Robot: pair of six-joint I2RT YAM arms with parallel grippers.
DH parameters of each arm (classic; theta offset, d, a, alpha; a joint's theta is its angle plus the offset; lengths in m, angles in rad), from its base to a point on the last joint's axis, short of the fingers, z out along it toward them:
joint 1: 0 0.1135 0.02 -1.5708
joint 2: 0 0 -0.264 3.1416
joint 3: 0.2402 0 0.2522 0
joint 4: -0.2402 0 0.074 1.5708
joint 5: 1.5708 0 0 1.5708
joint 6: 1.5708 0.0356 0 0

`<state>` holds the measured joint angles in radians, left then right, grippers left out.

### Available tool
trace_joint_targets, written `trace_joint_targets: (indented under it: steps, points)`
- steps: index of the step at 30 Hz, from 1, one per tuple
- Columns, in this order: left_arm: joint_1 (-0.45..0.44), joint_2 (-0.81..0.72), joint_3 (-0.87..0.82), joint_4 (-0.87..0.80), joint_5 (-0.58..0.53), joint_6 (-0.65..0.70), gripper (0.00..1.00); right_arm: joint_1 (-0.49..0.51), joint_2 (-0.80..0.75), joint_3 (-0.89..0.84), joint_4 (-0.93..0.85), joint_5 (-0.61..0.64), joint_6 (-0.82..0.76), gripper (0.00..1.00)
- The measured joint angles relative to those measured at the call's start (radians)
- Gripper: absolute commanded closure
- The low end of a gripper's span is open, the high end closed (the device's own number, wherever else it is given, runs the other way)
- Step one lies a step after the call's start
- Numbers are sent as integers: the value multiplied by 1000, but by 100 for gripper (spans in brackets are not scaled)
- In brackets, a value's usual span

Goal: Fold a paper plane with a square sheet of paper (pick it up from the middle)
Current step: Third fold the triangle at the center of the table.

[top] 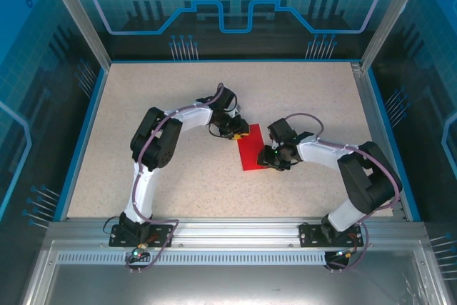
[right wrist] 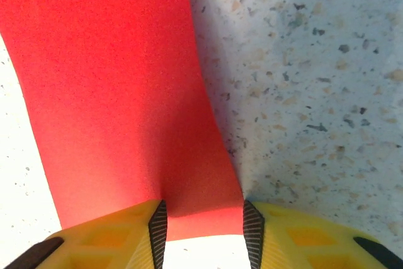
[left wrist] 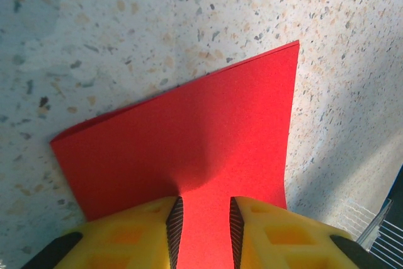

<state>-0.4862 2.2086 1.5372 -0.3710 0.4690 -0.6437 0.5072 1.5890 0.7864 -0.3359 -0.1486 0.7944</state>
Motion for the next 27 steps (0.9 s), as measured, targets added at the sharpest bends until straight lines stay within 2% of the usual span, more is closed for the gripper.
trace_joint_targets:
  steps: [7, 12, 21, 27]
  points:
    - [0, 0, -1, 2, 1, 0, 70, -17, 20, 3, 85, -74, 2, 54]
    - [0, 0, -2, 3, 1, 0, 70, -58, 31, 33, 147, -122, -2, 42]
    - [0, 0, -2, 3, 1, 0, 70, -117, 80, 57, 222, -235, -9, 41]
    - [2, 0, -3, 3, 1, 0, 71, -118, 6, -33, 272, -292, -2, 39]
